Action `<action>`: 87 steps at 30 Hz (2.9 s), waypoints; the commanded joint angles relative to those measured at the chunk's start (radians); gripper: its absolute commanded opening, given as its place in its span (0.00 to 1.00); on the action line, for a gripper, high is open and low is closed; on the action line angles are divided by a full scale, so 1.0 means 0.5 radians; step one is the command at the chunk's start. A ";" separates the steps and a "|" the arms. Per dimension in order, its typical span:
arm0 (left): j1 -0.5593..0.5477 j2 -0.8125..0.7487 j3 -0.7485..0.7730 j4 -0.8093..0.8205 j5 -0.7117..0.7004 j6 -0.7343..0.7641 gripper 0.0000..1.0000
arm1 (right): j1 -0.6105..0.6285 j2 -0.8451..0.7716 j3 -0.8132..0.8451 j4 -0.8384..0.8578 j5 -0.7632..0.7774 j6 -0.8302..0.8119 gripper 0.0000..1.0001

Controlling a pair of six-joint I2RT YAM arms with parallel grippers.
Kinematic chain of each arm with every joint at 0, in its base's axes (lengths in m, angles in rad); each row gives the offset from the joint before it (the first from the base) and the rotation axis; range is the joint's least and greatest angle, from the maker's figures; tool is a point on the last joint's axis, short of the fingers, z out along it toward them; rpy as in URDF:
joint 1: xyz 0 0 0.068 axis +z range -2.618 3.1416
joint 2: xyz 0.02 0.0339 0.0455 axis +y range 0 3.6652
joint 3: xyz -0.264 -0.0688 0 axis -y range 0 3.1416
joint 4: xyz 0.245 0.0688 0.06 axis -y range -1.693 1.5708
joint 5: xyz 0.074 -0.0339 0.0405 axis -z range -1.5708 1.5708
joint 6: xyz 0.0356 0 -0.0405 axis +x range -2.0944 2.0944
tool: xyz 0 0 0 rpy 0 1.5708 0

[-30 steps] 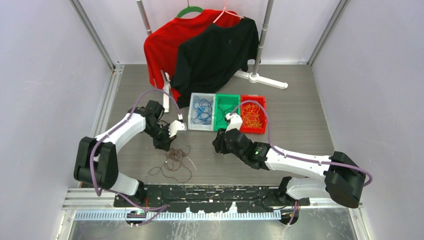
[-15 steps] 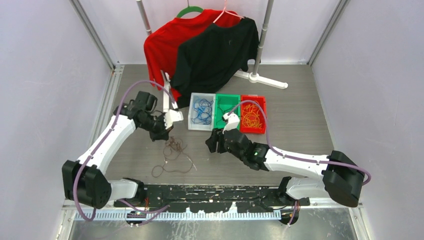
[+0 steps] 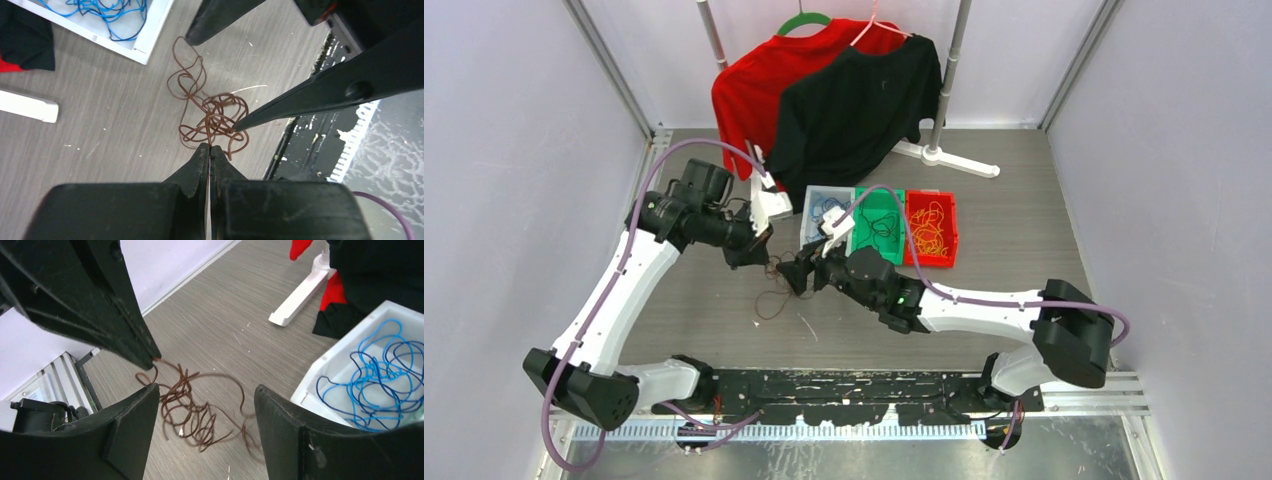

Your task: Untangle the cables

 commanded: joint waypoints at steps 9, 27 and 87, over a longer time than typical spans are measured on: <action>-0.083 -0.065 0.300 -0.318 0.270 -0.105 0.00 | 0.035 0.142 0.129 0.288 -0.085 -0.130 0.74; -0.086 0.085 1.162 -0.729 0.443 -0.087 0.00 | 0.039 0.086 -0.230 0.393 0.180 0.024 0.57; -0.086 -0.758 -0.131 0.509 0.483 -0.004 0.59 | 0.041 -0.620 -0.169 -0.384 -0.422 0.296 0.01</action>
